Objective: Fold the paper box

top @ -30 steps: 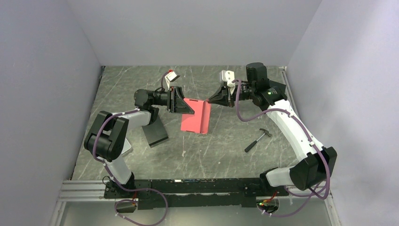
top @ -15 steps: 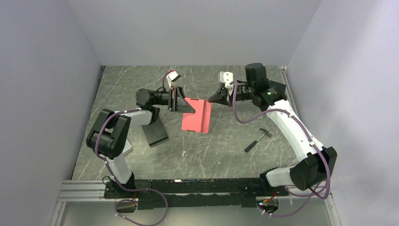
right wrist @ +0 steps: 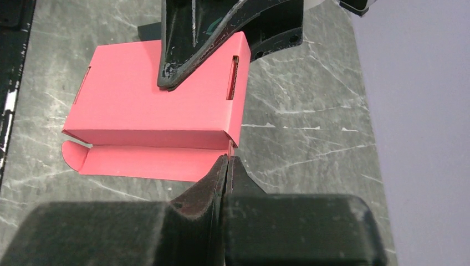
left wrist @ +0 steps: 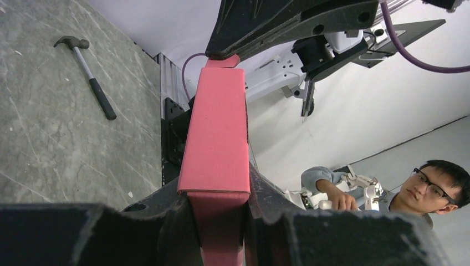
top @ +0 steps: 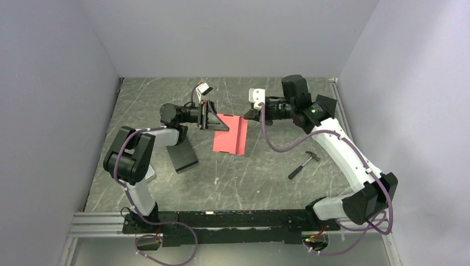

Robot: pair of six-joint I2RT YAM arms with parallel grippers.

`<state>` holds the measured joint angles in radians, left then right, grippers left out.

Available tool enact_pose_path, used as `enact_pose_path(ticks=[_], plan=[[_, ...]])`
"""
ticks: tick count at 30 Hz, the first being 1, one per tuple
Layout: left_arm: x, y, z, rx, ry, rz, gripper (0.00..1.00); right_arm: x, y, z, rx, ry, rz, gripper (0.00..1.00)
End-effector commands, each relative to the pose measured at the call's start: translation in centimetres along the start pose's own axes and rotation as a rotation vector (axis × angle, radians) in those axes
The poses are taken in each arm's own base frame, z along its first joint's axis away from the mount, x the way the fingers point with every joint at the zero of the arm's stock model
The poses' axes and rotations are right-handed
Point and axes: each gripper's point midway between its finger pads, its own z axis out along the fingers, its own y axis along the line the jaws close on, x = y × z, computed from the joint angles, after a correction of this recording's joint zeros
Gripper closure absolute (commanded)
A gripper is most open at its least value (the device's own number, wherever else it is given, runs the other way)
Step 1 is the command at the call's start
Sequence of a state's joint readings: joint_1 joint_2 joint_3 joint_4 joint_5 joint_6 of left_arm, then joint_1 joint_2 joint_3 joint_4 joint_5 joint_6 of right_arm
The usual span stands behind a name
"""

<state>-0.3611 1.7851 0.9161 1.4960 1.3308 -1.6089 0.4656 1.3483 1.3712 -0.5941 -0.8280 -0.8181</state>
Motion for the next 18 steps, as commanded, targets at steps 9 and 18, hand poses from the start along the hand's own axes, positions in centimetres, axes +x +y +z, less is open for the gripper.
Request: enact_pose_path(ticks=[9, 18], plan=[[-2.0, -1.2, 0.4, 0.027, -0.051, 0.070, 0.96, -1.9, 0.6, 1.0, -0.001, 0.034, -0.080, 1.00], [-1.8, -1.2, 0.4, 0.027, -0.035, 0.069, 0.96, -1.9, 0.2, 1.6, 0.011, 0.089, -0.072, 1.00]])
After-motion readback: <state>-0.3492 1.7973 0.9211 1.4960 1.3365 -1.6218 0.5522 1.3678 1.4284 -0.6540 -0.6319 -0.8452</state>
